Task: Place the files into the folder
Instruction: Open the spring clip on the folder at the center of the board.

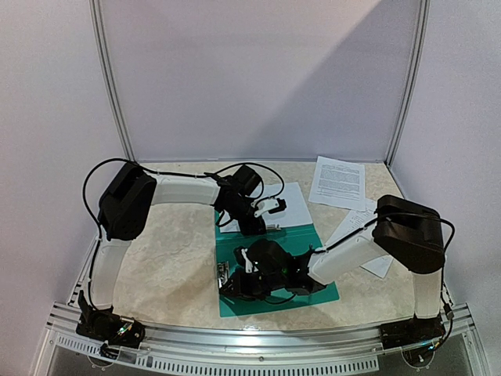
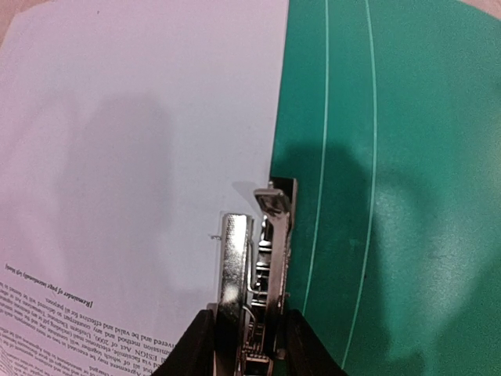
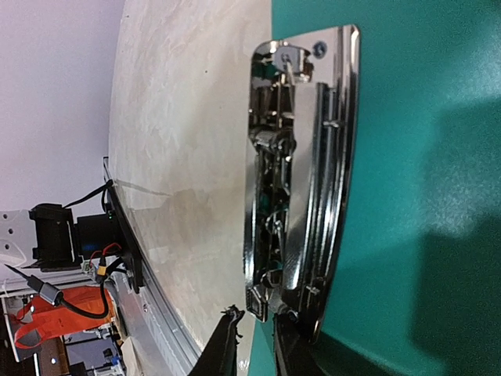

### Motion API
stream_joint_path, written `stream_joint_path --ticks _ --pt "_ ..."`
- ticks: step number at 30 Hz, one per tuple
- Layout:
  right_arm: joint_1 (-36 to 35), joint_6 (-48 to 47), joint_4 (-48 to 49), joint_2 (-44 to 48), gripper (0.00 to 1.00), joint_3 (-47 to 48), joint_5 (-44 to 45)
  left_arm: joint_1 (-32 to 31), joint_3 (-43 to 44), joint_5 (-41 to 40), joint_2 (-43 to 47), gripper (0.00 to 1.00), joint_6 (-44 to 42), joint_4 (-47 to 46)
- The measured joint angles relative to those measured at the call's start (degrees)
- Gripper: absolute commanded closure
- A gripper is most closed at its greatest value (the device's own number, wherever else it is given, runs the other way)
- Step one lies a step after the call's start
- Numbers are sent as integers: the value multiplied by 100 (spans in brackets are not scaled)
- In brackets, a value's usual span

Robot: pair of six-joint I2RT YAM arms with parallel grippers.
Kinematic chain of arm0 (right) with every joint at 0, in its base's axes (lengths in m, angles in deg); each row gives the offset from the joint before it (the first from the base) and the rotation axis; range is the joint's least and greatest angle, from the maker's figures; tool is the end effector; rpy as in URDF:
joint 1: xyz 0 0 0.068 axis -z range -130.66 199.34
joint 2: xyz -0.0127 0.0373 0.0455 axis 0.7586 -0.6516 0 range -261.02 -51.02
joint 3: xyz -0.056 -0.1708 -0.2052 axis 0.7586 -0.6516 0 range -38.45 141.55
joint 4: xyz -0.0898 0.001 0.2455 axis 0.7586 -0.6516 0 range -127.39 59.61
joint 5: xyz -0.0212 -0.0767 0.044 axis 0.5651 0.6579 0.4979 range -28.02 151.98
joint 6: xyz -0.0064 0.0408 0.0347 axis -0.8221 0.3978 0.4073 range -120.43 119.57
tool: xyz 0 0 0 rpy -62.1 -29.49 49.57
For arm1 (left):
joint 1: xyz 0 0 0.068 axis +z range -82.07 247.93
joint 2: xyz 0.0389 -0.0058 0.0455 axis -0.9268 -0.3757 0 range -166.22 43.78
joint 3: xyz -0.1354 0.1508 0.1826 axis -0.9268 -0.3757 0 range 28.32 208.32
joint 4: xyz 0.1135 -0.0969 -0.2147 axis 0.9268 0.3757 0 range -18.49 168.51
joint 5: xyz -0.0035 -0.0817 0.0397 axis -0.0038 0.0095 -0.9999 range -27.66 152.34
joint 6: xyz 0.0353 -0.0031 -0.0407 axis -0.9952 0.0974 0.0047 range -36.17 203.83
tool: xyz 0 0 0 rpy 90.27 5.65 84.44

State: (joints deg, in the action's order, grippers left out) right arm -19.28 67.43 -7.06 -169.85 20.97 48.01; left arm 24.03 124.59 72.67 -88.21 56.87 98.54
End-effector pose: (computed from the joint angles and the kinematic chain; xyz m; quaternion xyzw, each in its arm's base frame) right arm 0.1420 0.3862 0.1005 -0.0611 0.8843 0.4582 0.0662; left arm 0.3416 -0.3378 0.1185 0.5784 0.7764 -0.1211 0.2192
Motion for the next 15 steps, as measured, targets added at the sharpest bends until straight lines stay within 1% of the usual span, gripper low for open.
stream_joint_path --ticks 5,11,15 --pt "33 129 -138 26 86 22 129 4 4 0 -4 68 0 -26" --pt "66 -39 -907 28 92 619 363 4 11 0 -13 68 -2 -39" --pt "52 -179 -1408 28 93 839 706 4 11 0 -13 68 -2 -37"
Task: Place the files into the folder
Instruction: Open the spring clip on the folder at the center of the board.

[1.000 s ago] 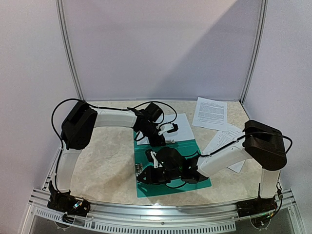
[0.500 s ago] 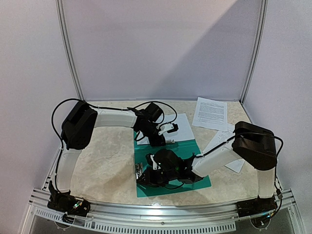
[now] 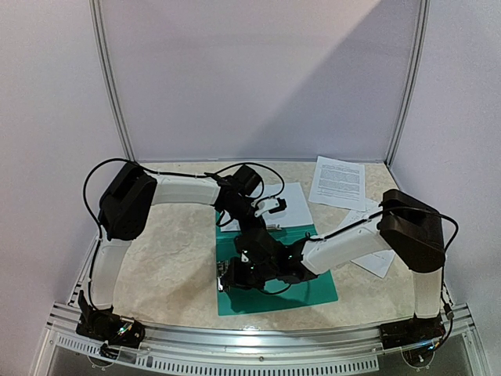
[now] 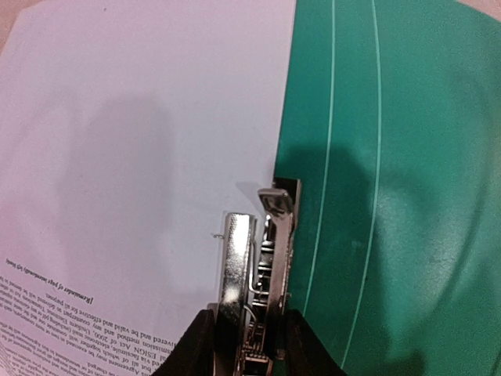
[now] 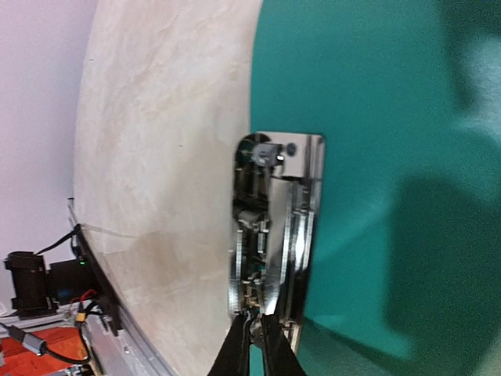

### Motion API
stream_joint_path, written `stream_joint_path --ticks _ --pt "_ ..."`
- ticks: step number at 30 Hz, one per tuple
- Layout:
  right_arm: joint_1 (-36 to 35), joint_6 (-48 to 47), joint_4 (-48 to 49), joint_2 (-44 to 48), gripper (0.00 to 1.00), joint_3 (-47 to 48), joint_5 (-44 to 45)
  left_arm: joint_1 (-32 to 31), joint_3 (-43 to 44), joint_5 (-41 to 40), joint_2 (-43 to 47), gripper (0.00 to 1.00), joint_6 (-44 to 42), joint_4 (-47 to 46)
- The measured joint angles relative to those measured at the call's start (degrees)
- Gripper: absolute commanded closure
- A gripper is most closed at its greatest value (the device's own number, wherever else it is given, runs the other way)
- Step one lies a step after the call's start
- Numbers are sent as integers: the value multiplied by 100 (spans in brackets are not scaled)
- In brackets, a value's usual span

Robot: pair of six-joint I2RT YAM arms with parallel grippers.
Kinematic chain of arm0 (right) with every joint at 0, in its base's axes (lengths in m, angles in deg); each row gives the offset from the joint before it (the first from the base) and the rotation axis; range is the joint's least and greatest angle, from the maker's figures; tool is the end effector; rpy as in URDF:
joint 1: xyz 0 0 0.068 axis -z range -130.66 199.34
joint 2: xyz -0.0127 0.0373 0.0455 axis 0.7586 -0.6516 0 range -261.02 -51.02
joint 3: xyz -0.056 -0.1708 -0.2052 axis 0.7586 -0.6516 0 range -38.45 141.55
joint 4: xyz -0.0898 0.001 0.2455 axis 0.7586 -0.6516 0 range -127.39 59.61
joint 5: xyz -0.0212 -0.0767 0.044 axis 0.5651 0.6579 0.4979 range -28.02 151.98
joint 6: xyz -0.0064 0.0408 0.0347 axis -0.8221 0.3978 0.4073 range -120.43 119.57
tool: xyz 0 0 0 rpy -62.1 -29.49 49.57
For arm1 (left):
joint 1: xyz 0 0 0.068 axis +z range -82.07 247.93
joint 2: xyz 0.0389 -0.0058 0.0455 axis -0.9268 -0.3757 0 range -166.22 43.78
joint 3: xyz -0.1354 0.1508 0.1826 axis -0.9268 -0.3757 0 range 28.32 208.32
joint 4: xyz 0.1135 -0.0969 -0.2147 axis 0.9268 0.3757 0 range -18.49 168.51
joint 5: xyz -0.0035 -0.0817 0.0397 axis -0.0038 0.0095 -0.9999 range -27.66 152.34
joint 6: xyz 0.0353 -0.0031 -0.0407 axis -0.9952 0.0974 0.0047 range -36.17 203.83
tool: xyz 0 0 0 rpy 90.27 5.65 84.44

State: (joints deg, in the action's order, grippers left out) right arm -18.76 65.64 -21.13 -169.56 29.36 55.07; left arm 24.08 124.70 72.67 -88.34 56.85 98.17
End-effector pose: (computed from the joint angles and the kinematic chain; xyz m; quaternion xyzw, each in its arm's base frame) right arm 0.1563 0.4002 0.1213 -0.0410 0.9094 0.3993 0.1091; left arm 0.3426 -0.3382 0.1183 0.5780 0.7758 -0.1213 0.2222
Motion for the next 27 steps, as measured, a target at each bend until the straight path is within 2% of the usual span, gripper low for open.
stream_joint_path --ticks 6,11,17,27 --pt "-81 -525 -1158 -11 89 706 291 0 4 0 -2 68 0 2" --pt "-181 -1082 -1436 -55 89 1211 343 0 7 0 -2 68 2 2" --pt "-282 -1681 -2138 -98 80 1364 431 0 7 0 -2 68 0 2" --pt "-459 -2955 -3270 -448 81 2398 719 0 20 2 -13 68 2 15"
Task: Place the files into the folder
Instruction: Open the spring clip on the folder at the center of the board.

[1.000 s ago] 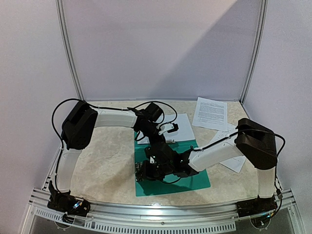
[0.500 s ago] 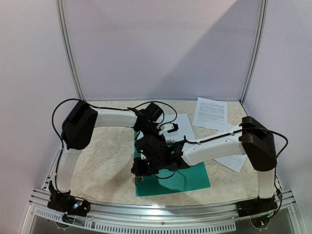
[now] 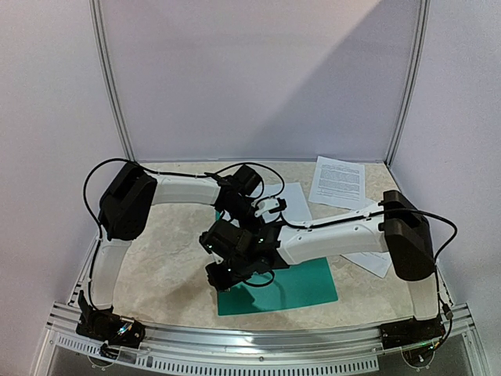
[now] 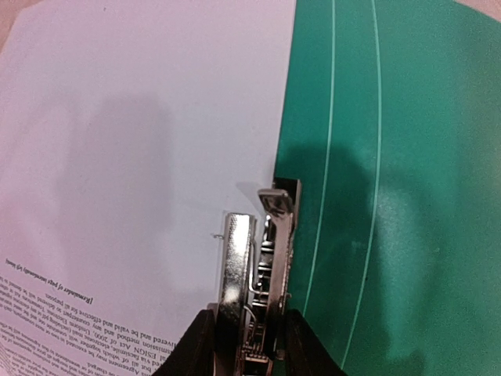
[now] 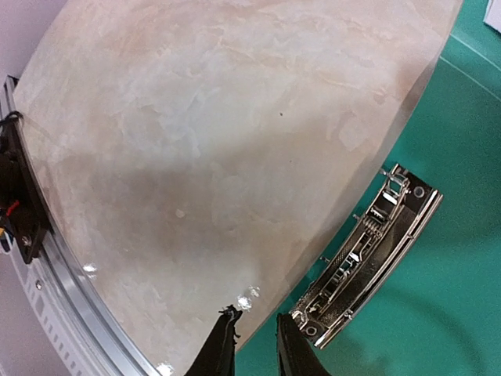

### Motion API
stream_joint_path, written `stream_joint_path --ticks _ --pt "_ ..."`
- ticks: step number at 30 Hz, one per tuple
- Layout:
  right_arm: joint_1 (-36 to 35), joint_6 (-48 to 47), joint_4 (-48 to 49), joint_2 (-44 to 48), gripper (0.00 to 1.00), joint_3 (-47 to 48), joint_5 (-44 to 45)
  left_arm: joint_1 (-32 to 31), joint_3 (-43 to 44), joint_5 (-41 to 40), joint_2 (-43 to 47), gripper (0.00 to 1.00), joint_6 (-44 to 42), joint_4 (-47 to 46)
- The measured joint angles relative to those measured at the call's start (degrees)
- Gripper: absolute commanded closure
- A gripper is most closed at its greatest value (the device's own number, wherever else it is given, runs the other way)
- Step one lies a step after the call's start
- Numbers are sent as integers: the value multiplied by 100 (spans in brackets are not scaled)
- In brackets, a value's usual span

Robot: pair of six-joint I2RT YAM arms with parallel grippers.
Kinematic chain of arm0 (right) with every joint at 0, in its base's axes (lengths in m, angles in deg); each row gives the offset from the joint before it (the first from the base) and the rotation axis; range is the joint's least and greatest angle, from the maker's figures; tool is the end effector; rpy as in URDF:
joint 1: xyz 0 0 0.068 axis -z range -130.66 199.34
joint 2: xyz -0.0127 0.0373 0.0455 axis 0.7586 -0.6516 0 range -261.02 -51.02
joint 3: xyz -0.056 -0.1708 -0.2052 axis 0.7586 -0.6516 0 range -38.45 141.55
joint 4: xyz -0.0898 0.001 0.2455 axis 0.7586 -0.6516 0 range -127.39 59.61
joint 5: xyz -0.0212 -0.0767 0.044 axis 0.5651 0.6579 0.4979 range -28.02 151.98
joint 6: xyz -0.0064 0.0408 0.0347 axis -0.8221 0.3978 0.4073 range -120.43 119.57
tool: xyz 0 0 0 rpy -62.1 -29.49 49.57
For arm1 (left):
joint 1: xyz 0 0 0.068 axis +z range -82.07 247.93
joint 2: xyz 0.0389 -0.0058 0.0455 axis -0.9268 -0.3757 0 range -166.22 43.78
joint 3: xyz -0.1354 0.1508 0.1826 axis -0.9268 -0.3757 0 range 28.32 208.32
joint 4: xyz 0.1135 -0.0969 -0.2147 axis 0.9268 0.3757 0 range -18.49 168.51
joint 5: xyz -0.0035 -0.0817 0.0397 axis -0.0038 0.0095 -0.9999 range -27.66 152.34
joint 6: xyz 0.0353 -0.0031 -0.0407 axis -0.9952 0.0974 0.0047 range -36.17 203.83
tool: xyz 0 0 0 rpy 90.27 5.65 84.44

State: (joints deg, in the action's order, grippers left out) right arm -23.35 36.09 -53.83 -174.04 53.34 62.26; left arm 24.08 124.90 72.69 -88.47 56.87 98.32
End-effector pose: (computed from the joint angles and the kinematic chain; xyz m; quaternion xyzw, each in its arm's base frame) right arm 0.1394 0.4466 0.1697 -0.2952 0.9060 0.2461 0.1777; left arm 0.3429 -0.3385 0.1181 0.5780 0.7760 -0.1214 0.2215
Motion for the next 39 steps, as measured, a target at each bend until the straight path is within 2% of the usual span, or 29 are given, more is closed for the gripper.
stream_joint_path --ticks 19,23,33,39 --pt "-192 -748 -1266 -688 86 872 577 4 20 13 -11 68 -2 20" --pt "-262 -848 -1565 -872 95 1200 789 4 20 15 -11 68 -4 17" --pt "-319 -831 -2002 -1049 94 1563 1132 7 31 15 -15 68 -2 22" --pt "-334 -776 -2177 -1143 100 1716 1185 7 35 15 -20 70 -2 26"
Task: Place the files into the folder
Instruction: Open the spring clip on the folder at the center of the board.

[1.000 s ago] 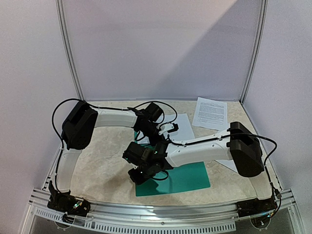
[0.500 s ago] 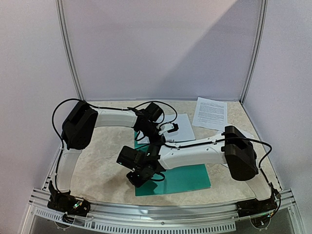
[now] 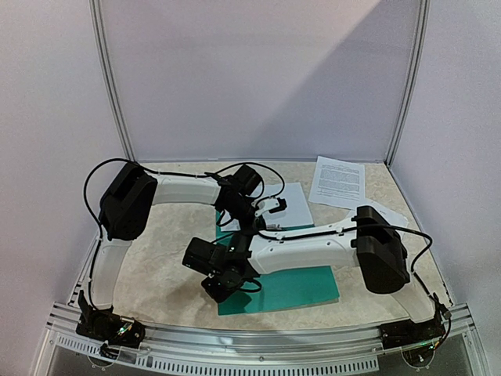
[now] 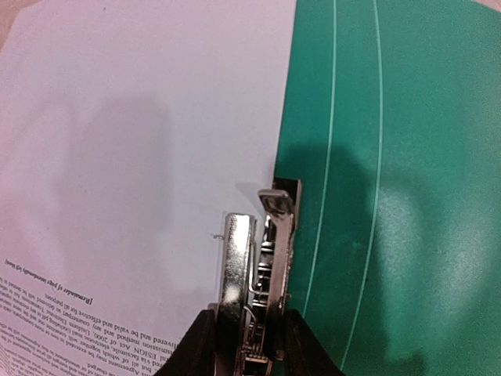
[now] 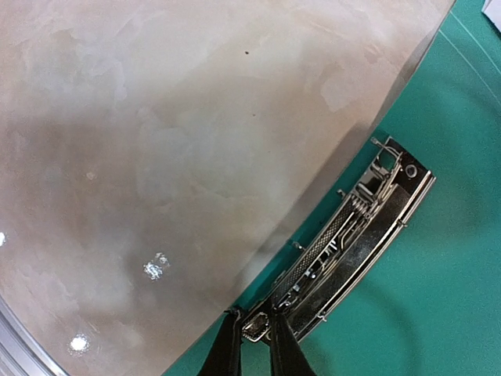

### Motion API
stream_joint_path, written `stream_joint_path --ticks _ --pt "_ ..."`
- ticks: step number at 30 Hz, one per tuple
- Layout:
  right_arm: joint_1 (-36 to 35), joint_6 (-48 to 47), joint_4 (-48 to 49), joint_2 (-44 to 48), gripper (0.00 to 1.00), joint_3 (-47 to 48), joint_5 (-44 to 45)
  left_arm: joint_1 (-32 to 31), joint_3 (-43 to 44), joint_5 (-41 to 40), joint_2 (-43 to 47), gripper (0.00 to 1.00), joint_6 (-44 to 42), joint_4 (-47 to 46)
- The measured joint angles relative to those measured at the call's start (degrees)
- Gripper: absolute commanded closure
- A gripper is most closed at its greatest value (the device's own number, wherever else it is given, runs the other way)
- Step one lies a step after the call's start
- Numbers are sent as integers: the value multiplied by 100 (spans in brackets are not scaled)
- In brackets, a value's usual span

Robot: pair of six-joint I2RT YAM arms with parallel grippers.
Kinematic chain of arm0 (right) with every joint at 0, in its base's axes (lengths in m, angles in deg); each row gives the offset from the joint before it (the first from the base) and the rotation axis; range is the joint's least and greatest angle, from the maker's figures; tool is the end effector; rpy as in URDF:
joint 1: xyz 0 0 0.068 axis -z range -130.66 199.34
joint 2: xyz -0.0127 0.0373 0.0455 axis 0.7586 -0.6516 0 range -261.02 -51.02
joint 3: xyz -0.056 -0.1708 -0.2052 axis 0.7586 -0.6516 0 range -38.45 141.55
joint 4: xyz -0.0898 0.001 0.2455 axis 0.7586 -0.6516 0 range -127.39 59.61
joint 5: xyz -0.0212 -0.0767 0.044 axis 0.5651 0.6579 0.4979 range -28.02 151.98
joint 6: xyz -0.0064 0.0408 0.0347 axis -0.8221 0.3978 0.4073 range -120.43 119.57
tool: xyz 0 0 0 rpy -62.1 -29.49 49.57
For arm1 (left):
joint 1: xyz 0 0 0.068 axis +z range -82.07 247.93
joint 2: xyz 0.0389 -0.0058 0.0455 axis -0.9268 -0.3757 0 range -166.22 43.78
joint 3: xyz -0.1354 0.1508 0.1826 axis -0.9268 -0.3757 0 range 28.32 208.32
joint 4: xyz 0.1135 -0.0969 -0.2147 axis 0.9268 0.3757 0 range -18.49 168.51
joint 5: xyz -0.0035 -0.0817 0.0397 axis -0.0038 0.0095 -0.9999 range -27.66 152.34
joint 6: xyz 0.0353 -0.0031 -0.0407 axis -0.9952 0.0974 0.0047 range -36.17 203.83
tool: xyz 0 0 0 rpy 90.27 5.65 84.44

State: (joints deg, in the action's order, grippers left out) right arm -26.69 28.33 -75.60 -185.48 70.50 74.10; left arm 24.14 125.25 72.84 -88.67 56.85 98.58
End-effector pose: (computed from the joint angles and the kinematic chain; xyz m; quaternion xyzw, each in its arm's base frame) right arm 0.1250 0.4716 0.1479 -0.3769 0.9052 0.0685 0.1841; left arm 0.3437 -0.3387 0.1180 0.5779 0.7762 -0.1224 0.2204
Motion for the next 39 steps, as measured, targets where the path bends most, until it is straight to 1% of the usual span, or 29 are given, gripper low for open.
stream_joint_path --ticks 9,15,20,24,26,35,39 --pt "-57 177 -48 -70 100 13 98 0 7 -2 -7 73 0 7" --pt "-87 339 186 33 100 -284 199 -2 9 -9 -7 81 -2 7" --pt "-96 476 739 282 100 -826 195 -15 7 -55 -7 85 -2 7" --pt "-83 737 1425 520 100 -1445 129 -20 4 -79 -7 85 -2 7" --pt "-83 852 1582 557 100 -1578 105 -26 4 -87 -7 86 -2 7" --pt "-136 1023 1130 538 100 -1287 566 -35 22 -133 -33 86 2 -70" --pt "-144 1019 1060 570 100 -1287 638 -46 33 -184 -39 86 2 -118"
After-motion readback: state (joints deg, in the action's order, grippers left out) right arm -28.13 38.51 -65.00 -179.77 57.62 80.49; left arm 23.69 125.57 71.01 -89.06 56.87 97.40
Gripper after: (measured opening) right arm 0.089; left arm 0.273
